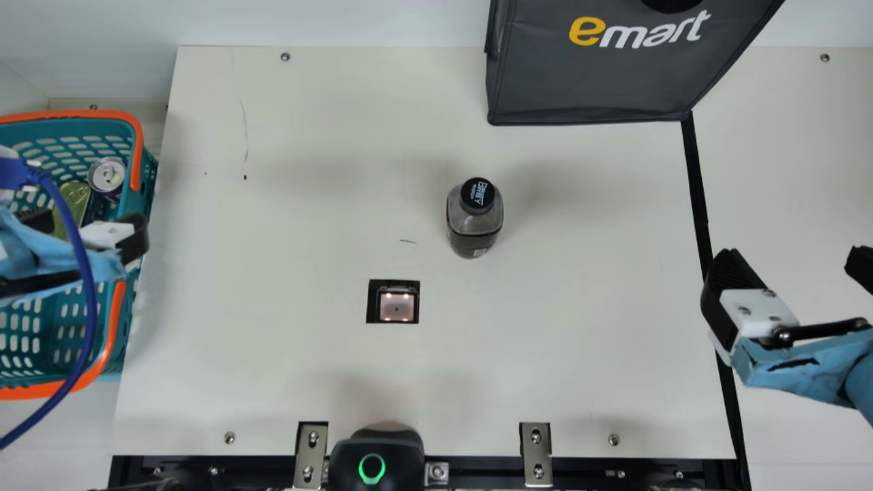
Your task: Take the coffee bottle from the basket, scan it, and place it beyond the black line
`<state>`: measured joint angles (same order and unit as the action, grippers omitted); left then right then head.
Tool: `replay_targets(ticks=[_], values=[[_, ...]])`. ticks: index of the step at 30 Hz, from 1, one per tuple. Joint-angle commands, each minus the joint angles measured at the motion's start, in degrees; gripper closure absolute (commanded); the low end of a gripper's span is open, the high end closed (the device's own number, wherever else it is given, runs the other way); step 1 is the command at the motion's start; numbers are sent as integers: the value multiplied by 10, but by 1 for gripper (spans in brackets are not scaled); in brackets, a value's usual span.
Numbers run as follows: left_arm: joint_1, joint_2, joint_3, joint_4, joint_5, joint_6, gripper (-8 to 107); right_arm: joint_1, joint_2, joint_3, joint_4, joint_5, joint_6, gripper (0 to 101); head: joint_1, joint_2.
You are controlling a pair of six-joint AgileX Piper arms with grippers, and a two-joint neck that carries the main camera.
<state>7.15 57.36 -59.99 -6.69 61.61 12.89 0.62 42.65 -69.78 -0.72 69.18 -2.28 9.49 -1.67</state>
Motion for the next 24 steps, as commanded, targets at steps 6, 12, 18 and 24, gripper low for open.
replay_targets(ticks=[6,12,18,24], values=[[10,-23,23,-3,5,-3,9,0,0,0,0,0,0,10,-16,1],[21,-42,43,-6,8,3,9,0,0,0,0,0,0,10,-16,1],[29,-59,61,-7,11,10,9,0,0,0,0,0,0,10,-16,1],[32,-72,73,-7,15,12,9,0,0,0,0,0,0,10,-16,1]])
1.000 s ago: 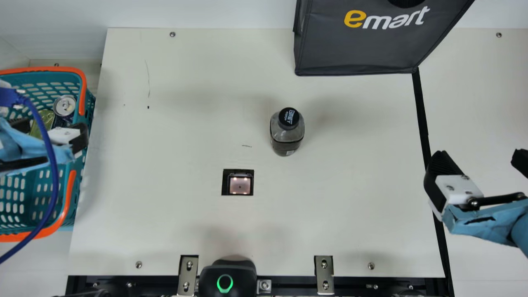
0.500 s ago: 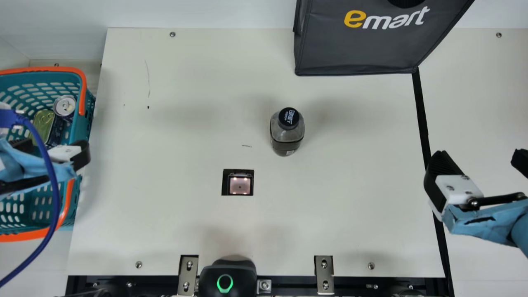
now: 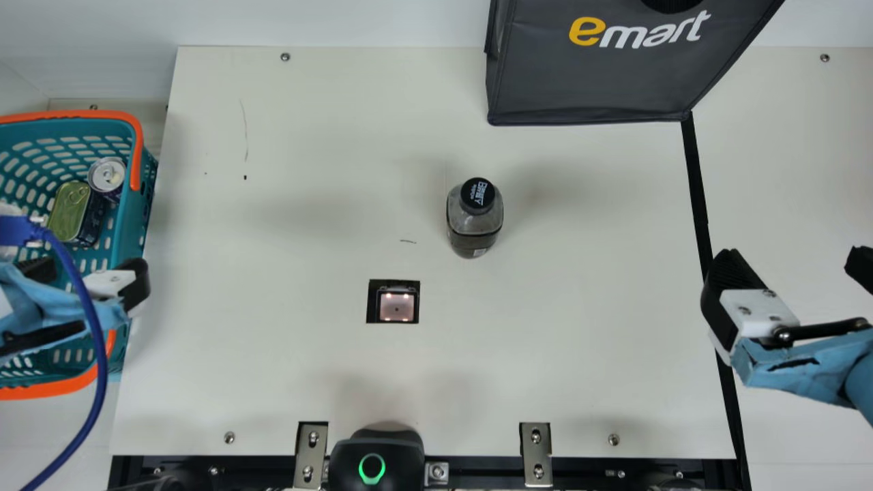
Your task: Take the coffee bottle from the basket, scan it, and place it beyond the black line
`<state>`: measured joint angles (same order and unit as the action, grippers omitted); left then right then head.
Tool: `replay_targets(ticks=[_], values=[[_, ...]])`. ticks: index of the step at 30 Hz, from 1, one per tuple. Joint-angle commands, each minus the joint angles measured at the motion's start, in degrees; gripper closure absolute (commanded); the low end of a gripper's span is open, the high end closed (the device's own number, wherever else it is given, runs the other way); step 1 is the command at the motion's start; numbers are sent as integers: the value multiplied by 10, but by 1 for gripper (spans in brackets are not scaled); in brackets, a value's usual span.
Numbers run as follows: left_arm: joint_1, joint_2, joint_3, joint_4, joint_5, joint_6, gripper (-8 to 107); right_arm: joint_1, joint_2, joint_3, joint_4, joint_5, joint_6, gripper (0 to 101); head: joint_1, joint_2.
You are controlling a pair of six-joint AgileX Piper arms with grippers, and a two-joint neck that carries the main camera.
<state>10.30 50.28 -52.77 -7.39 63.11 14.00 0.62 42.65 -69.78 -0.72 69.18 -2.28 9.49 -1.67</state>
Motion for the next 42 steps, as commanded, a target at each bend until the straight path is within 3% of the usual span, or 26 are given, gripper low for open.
replay_targets(ticks=[1,42], values=[[1,-2,2,0,1,1,9,0,0,0,0,0,0,10,-16,1],[0,-4,3,0,0,1,9,0,0,0,0,0,0,10,-16,1]])
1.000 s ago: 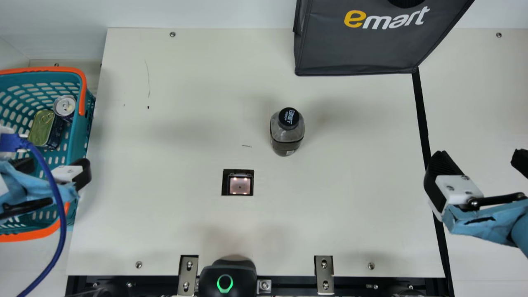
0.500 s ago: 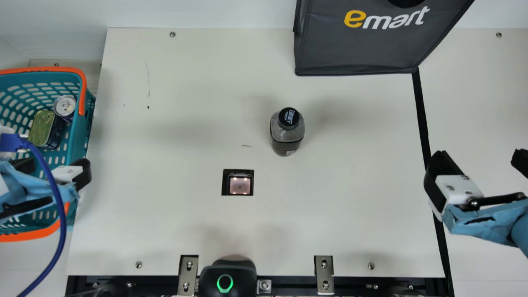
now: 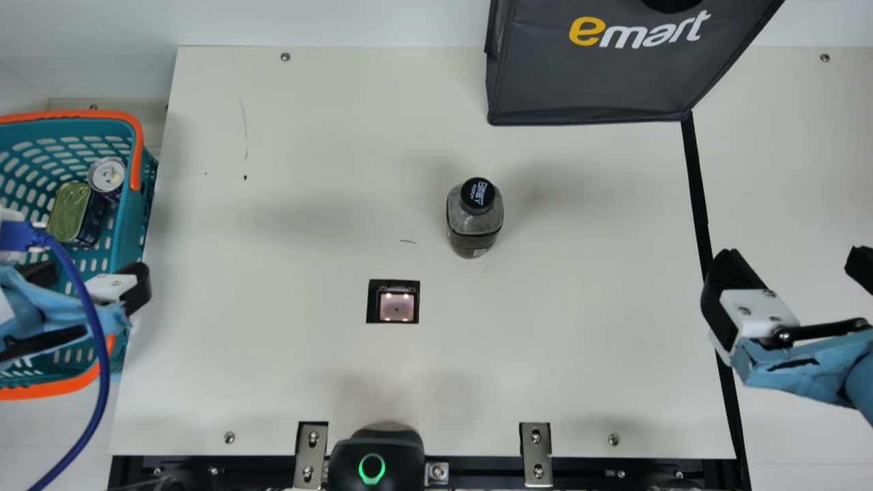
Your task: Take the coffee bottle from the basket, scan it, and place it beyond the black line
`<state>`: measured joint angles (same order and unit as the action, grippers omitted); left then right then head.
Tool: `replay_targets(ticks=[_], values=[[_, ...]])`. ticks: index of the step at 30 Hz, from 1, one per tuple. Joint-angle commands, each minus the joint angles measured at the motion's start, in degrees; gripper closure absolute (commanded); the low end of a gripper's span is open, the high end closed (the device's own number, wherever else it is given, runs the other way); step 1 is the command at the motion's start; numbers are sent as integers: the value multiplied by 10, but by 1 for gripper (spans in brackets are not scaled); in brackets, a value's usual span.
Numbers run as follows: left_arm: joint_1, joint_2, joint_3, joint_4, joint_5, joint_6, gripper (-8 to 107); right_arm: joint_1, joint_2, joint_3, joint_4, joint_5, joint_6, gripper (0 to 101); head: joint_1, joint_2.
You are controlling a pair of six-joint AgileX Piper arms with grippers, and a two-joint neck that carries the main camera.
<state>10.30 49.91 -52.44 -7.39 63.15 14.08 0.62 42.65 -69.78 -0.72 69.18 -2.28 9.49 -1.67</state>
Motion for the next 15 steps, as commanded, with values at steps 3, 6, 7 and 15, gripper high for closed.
replay_targets(ticks=[3,6,7,15], values=[[0,0,0,0,0,0,9,0,0,0,0,0,0,10,-16,1],[0,0,0,0,0,0,9,0,0,0,0,0,0,10,-16,1],[0,0,0,0,0,0,9,0,0,0,0,0,0,10,-16,1],[0,0,0,0,0,0,9,0,0,0,0,0,0,10,-16,1]])
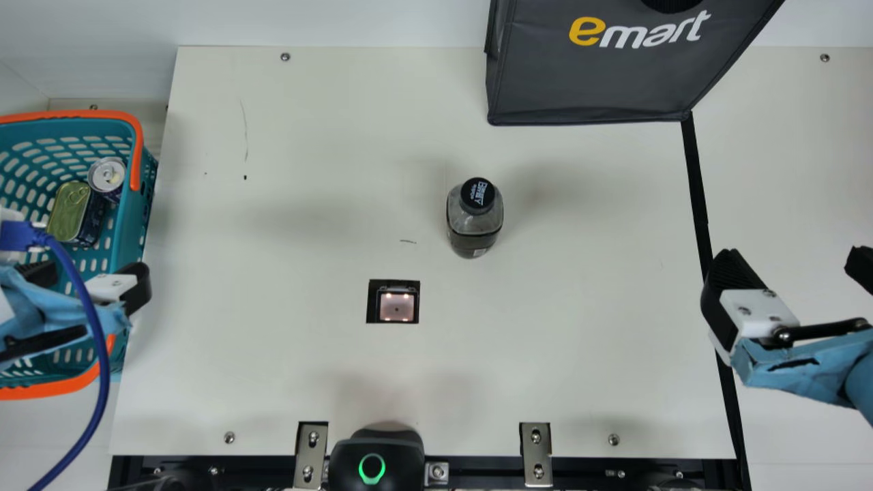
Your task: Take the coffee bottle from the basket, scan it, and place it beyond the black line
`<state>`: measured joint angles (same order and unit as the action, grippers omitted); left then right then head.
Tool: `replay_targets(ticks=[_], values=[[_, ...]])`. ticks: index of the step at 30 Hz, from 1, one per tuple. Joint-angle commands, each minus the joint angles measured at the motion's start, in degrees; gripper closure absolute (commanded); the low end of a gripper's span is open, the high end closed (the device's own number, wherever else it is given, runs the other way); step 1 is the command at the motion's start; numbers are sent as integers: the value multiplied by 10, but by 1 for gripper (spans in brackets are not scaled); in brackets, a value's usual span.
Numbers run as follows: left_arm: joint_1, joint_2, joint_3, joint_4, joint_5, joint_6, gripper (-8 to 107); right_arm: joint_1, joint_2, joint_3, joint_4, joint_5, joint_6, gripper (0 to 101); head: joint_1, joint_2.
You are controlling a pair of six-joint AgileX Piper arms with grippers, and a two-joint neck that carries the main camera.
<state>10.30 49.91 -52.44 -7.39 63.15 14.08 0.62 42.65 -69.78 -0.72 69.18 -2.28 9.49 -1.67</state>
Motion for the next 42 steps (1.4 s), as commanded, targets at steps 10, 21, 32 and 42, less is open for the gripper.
replay_targets(ticks=[10,21,32,42], values=[[0,0,0,0,0,0,9,0,0,0,0,0,0,10,-16,1],[0,0,0,0,0,0,9,3,19,-8,4,3,-9,10,-16,1],[0,0,0,0,0,0,9,5,57,-12,17,-13,-22,10,-16,1],[0,0,0,0,0,0,9,43,108,-17,-2,-54,3,10,-16,1]])
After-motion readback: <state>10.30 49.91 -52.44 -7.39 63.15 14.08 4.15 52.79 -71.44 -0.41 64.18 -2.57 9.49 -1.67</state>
